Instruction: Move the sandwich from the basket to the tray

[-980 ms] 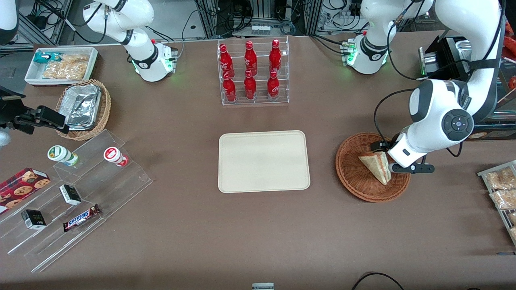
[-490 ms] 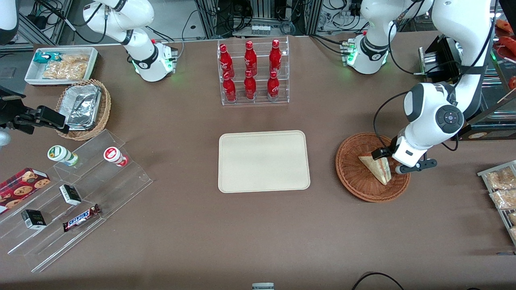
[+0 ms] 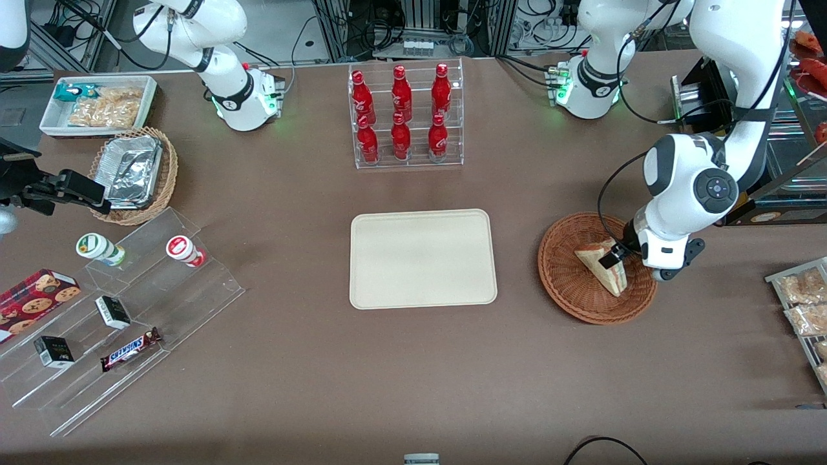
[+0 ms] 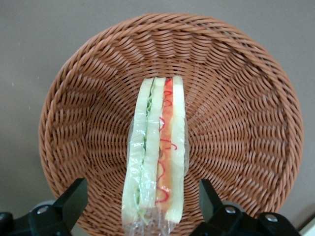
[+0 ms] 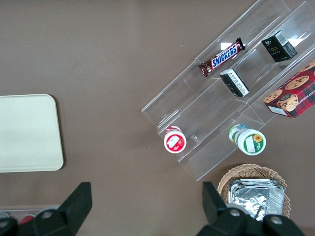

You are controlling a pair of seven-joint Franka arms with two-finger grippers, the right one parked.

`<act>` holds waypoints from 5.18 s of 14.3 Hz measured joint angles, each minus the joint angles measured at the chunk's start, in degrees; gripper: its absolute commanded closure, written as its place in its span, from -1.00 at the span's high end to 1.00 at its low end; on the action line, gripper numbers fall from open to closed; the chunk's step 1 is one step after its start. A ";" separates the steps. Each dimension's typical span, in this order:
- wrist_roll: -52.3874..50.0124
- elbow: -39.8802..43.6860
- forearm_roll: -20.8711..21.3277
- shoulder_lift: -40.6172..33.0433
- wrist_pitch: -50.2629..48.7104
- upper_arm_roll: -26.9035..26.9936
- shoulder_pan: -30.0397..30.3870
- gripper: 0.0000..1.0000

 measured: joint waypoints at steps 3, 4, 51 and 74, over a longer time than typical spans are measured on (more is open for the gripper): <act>-3.31 -0.07 -0.30 1.51 0.76 -0.12 -0.01 1.00; -3.63 -0.11 -0.48 1.95 0.80 -0.13 -0.01 1.00; -12.87 54.65 4.47 36.14 -23.13 -1.78 -42.05 1.00; 18.98 29.14 4.89 -2.23 -38.05 -4.84 -8.59 1.00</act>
